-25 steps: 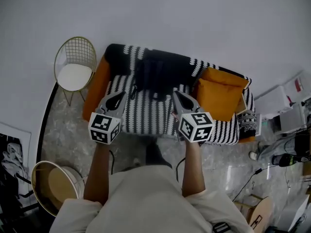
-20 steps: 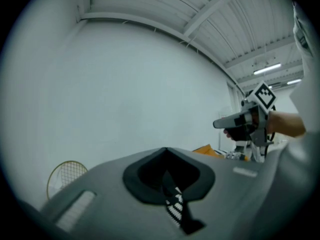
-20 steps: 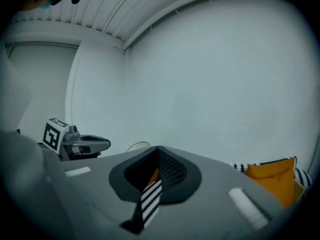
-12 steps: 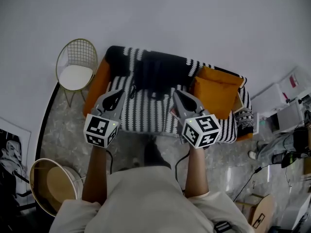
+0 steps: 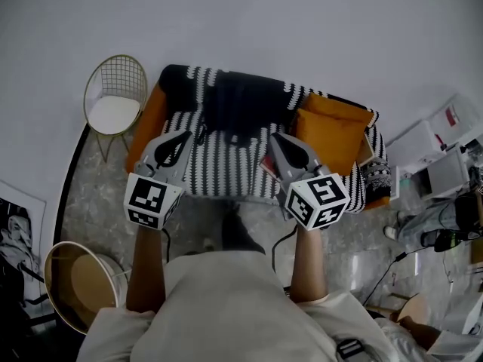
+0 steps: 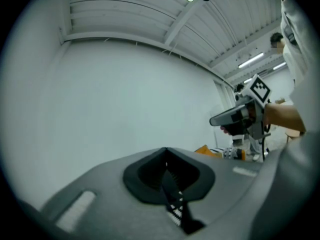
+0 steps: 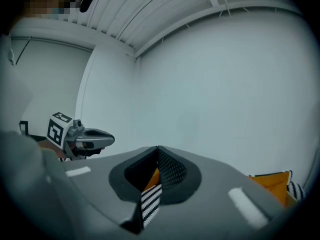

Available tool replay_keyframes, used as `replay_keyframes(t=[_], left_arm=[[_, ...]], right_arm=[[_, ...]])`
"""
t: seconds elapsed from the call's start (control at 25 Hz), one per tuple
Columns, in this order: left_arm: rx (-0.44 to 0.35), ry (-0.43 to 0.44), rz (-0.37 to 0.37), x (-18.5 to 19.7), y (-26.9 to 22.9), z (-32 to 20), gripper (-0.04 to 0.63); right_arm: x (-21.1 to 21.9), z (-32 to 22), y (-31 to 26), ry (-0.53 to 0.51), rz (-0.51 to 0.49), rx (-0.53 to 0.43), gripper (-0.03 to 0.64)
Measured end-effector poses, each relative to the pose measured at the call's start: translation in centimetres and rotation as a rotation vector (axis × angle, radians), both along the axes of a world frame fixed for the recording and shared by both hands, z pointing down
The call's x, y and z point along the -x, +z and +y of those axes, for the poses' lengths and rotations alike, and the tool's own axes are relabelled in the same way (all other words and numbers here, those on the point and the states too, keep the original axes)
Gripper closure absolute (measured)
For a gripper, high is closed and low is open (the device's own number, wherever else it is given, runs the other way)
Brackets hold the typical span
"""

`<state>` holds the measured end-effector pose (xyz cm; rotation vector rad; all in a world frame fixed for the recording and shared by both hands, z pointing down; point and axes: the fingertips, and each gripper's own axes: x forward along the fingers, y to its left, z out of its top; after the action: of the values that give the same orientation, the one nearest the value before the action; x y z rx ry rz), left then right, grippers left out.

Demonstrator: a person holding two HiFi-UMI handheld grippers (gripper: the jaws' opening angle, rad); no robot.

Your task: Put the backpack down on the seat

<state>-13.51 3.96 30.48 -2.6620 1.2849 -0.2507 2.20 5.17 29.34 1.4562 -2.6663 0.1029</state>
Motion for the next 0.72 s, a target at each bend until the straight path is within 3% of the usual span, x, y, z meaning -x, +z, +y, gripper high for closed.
replay_keyframes(t=[0.16, 0.28, 0.72], left_arm=[[-0.021, 0.01, 0.012, -0.7, -1.2, 0.9, 0.591], [-0.045, -0.006, -0.019, -0.8, -1.9, 0.9, 0.591], [-0.06, -0.007, -0.017, -1.3, -1.8, 2.5, 0.591]], right_arm=[[0.3, 1.1, -0.3, -0.037, 0.032, -0.003, 0.611], [0.3, 1.4, -0.9, -0.044, 0.052, -0.018, 0.611], [0.1, 3.1, -1.3, -0.047, 0.035, -0.038, 0.611]])
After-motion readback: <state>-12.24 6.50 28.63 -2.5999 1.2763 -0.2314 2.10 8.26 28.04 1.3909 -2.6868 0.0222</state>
